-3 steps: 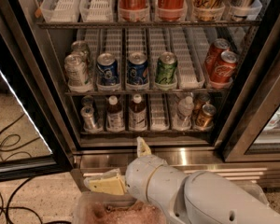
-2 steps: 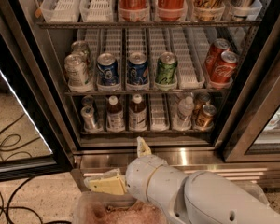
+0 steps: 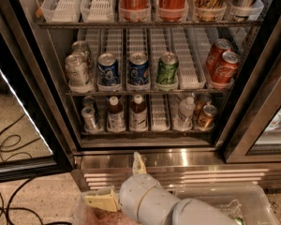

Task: Pick blue plastic bottle from bottom shelf of fridge

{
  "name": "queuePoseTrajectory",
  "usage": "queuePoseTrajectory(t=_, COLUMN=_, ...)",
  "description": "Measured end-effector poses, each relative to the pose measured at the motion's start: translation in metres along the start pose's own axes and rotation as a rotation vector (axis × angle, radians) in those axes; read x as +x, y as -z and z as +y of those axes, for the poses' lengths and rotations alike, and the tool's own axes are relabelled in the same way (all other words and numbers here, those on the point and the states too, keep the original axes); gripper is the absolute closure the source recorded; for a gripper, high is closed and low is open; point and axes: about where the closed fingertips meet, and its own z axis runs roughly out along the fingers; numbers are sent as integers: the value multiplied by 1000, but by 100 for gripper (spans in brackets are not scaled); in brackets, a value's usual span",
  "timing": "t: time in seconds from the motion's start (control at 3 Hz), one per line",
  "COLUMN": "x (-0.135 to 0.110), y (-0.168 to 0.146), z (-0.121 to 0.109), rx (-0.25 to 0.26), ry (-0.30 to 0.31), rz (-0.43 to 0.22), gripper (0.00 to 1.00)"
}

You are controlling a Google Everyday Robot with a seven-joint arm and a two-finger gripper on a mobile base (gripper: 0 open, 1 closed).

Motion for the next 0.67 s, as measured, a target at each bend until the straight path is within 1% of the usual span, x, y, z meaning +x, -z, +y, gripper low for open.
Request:
queuePoseTrajectory(t=0.33, x=32, y=-7, z=9, rx=33, ry=-35, rz=6, gripper=0)
queuePoseTrajectory(t=0.67, x=40, y=-7, z=-3, rx=86, ry=-44, rz=16, gripper=0)
